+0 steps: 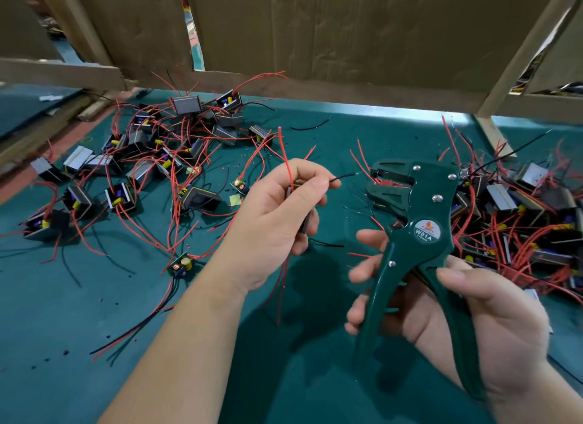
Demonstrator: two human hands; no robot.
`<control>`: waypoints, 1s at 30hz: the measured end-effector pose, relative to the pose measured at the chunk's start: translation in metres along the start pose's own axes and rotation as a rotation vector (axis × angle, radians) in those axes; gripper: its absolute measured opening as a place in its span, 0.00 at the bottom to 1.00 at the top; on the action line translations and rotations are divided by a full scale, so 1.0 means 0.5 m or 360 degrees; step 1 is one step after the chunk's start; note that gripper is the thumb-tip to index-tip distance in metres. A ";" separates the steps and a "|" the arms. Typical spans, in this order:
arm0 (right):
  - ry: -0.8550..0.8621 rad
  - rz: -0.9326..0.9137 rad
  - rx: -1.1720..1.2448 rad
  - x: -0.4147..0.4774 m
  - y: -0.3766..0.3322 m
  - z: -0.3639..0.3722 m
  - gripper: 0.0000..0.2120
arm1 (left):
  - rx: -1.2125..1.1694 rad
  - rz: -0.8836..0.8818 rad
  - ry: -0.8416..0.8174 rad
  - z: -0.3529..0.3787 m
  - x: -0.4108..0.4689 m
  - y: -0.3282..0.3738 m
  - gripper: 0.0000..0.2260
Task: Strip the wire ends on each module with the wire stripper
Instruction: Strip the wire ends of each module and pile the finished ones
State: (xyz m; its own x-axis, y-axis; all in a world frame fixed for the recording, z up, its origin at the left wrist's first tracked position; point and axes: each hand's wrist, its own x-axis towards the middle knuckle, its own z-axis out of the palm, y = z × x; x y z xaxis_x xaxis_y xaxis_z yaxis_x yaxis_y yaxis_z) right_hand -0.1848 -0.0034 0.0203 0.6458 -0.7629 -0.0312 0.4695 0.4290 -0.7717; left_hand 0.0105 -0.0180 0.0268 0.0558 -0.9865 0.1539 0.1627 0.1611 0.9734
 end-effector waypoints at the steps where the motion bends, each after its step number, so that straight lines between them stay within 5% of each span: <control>1: -0.0025 0.0008 0.0018 0.000 0.001 -0.001 0.35 | 0.0002 0.0033 0.0008 0.001 0.000 0.001 0.05; 12: -0.0397 0.0136 0.0245 0.006 0.008 -0.010 0.20 | 0.0064 0.0283 0.0012 0.004 -0.005 0.005 0.05; 16: -0.0210 0.0172 -0.0076 0.004 0.012 -0.018 0.21 | 0.0035 0.0249 -0.0021 0.005 -0.005 0.005 0.05; 30: -0.0061 0.0206 -0.0243 -0.005 0.012 -0.013 0.19 | 0.0173 0.0248 -0.0108 -0.007 -0.001 0.003 0.08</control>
State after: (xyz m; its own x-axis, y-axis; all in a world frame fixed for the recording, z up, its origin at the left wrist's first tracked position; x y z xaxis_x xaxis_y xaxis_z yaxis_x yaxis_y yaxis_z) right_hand -0.1874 -0.0023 0.0115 0.7184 -0.6861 -0.1143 0.2865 0.4416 -0.8502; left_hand 0.0143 -0.0174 0.0277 0.0049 -0.9501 0.3118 0.0497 0.3117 0.9489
